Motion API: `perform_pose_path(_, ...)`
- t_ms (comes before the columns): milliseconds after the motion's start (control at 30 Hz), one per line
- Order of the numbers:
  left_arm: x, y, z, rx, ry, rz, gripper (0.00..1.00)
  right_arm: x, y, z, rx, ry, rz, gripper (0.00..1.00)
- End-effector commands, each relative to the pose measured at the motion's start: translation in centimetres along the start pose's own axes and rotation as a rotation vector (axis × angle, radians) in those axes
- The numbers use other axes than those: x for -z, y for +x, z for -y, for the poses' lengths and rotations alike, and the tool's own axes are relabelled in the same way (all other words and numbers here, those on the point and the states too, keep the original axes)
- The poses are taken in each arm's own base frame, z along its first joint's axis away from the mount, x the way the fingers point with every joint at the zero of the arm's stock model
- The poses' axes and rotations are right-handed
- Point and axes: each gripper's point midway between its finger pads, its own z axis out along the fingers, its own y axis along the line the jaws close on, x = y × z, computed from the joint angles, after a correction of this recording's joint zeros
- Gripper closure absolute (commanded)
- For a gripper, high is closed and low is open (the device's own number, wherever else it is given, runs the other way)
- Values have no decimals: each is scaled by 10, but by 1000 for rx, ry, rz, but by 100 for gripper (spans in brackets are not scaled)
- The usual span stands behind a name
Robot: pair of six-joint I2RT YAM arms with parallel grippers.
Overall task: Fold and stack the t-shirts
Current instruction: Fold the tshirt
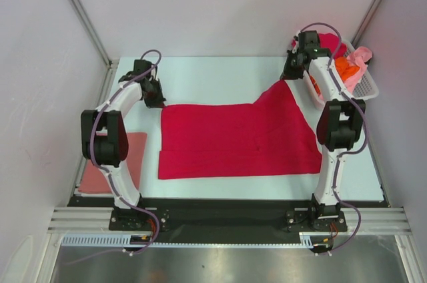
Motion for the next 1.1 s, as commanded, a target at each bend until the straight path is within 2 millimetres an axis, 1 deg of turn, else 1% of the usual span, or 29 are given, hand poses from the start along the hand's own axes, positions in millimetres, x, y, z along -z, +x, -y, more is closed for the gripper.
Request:
perform_pose_path(0,33,4,-2,-7,-16,38,100,42,-8,2,-29,-15,55,100)
perform_pose_path(33,37,6,-4,-4,-25,44,100,43,2,6,-40,-11,33,100)
perform_pose_path(67,36,15,-8,-1,-35,28,100,55,1,4,-33,-17,46,100)
perform_pose_path(133,47,18,-8,4,-33,45,100,62,8,13,-43,-4,37,100)
perform_pose_path(167,49,20,-8,5,-31,46,100,63,18,18,-43,4,19,100)
perform_pose_path(200,49,25,-9,9,-30,38,100,72,19,17,-41,6,28,100)
perform_pose_path(233,53,25,-8,8,-24,47,99,79,19,29,-62,19,35,100)
perform_pose_path(267,54,29,-9,10,-26,41,100,78,30,35,-70,28,11,100)
perform_pose_path(300,55,30,-9,10,-25,39,100,89,31,37,-71,29,23,100)
perform_pose_path(333,56,32,-10,12,-27,39,100,93,34,40,-79,33,21,100)
perform_pose_path(367,58,36,-11,13,-26,30,100,96,39,47,-94,40,15,100)
perform_pose_path(400,59,39,-11,14,-26,27,100,103,48,50,-106,40,7,100)
perform_pose_path(433,60,42,-11,16,-24,26,100,104,55,53,-117,43,-4,100)
perform_pose_path(467,61,49,-13,17,-26,20,100,108,57,58,-127,44,2,100)
perform_pose_path(500,62,52,-14,16,-28,20,100,106,73,62,-137,49,-29,100)
perform_pose_path(533,62,56,-16,16,-30,16,100,114,75,62,-138,49,-17,100)
perform_pose_path(567,63,64,-19,14,-33,8,100,117,78,65,-141,50,-12,100)
perform_pose_path(600,63,67,-20,12,-34,5,100,115,93,71,-157,58,-41,100)
perform_pose_path(667,64,73,-22,10,-39,-1,100,122,97,73,-166,51,-17,100)
perform_pose_path(700,63,77,-24,10,-44,-4,100,123,101,76,-180,45,-19,100)
perform_pose_path(733,63,79,-25,9,-46,-5,100,121,110,79,-190,50,-37,100)
perform_pose_path(800,64,83,-27,9,-50,-7,100,124,113,82,-197,53,-34,100)
perform_pose_path(833,63,84,-28,11,-55,-9,100,123,120,85,-203,60,-48,100)
perform_pose_path(933,63,91,-30,13,-56,-20,100,127,125,88,-216,62,-42,100)
perform_pose_path(967,62,95,-32,14,-58,-27,100,129,130,91,-222,73,-51,100)
perform_pose_path(1033,61,98,-32,23,-54,-28,100,131,134,94,-225,82,-49,100)
perform_pose_path(1067,60,102,-32,27,-52,-35,100,130,140,96,-230,86,-56,100)
